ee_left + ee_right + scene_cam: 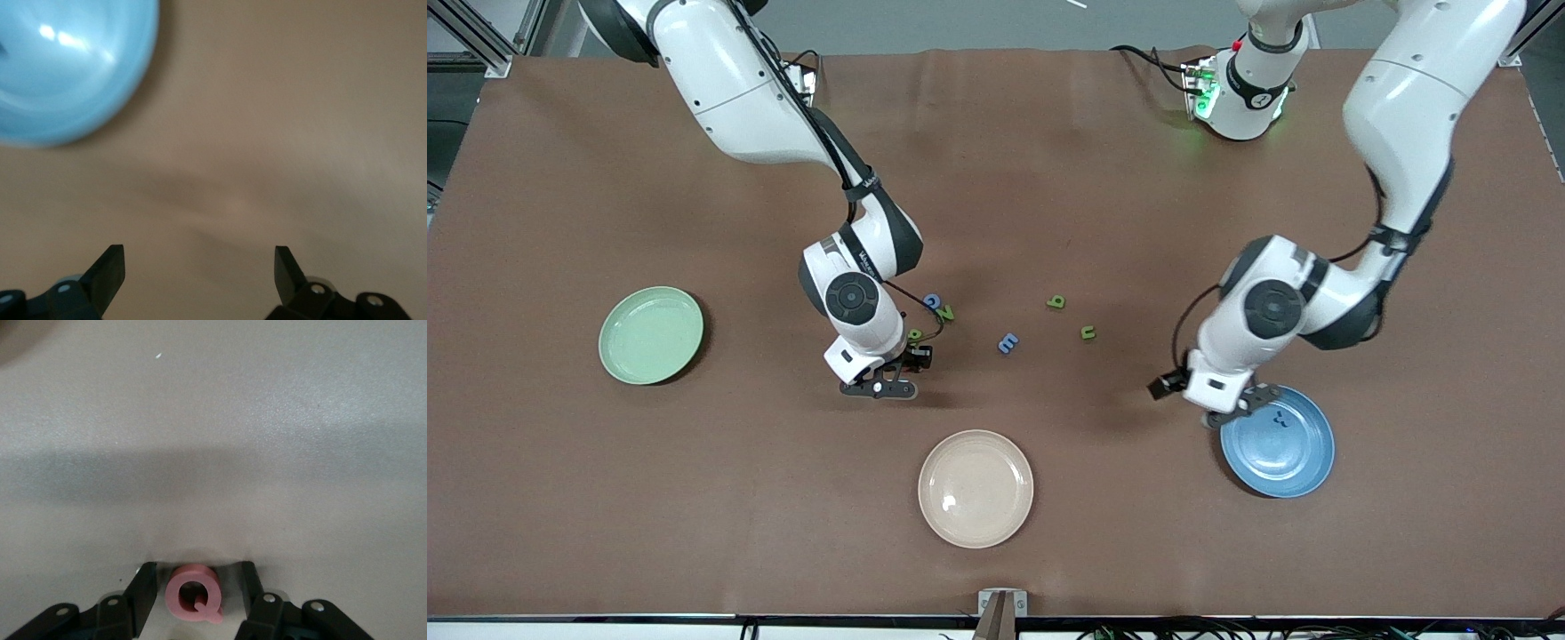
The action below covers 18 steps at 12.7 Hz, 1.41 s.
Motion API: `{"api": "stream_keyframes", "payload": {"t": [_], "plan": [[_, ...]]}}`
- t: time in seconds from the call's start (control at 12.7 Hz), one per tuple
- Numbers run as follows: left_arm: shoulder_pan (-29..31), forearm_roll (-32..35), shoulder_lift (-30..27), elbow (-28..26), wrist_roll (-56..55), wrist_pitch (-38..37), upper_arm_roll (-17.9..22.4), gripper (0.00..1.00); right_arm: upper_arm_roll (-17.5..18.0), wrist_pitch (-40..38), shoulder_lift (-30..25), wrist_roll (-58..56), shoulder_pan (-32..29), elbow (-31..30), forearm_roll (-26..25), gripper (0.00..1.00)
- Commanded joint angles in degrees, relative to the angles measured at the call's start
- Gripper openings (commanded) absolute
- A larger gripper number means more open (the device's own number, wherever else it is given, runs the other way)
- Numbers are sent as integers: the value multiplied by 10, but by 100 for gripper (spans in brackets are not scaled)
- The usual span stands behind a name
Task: Sort upper and lower case letters into plates
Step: 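Grasp the green s with the left gripper while the right gripper holds Q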
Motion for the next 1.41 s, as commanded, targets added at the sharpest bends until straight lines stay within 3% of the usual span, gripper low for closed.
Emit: {"api": "stream_keyframes", "payload": {"t": [0.0, 0.39, 0.63, 0.86, 1.02, 1.18, 1.34], "plan": [[-59, 9, 18, -5, -67, -2, 1, 95, 6, -1, 6, 10, 3, -17, 1, 45], [-115, 10, 36, -26, -95, 11, 1, 87, 6, -1, 6, 9, 8, -17, 1, 23], [-115, 12, 37, -48, -94, 35, 2, 78, 6, -5, -3, 3, 10, -17, 1, 22], [-119, 12, 46, -48, -94, 44, 2, 65, 5, -154, -84, 0, 4, -14, -5, 22], [-119, 12, 45, -48, -94, 44, 2, 50, 4, -272, -158, -45, -12, -24, -5, 22], [-118, 12, 46, -46, -92, 44, 4, 41, 3, -318, -240, -99, -44, -73, -6, 22], [-116, 12, 46, -44, -92, 44, 5, 14, 3, -316, -314, -217, -109, -148, -9, 22]]}}
